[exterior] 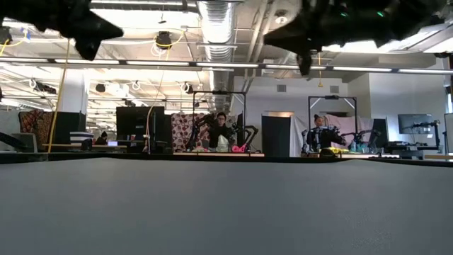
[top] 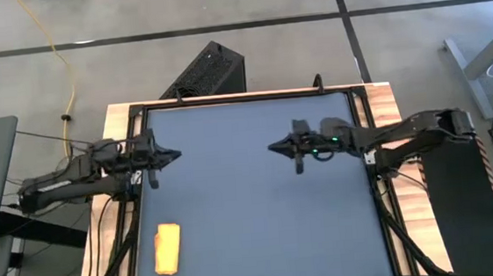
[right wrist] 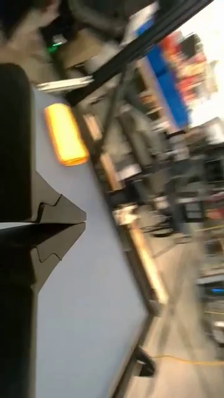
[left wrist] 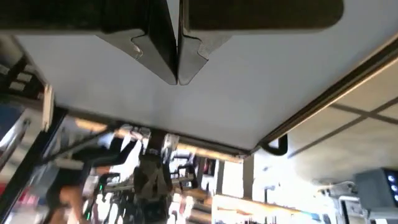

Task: Roll towel
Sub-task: Return to Home Position

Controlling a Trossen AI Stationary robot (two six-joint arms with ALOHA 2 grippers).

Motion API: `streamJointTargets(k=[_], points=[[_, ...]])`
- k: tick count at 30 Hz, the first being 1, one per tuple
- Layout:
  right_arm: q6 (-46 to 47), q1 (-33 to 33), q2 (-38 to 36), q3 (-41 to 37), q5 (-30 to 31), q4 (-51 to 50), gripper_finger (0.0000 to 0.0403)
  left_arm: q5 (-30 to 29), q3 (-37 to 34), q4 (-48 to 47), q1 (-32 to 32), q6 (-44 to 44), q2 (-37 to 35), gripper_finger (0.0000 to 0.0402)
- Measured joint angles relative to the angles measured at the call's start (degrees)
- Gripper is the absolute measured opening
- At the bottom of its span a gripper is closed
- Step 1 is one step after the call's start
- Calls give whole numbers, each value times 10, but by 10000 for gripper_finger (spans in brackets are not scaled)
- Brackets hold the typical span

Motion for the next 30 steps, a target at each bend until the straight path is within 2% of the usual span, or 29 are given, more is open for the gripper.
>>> streamJointTargets(k=[4,8,16,23,27,30], points=[[23,-16,-39,-102,0,135,17,1,-66,11,5,-26,-95,0],[38,-19,-61,-168,13,191,17,-14,-120,17,5,-57,-186,0],[54,-56,-77,-240,10,212,17,3,-183,59,5,-86,-170,0],[61,-114,-77,-285,-51,273,16,1,-256,150,5,-116,-185,0],[56,-144,-76,-314,-76,279,16,-3,-256,164,5,-109,-169,0],[19,-158,-76,-327,-88,279,16,0,-256,171,5,-89,-170,0]])
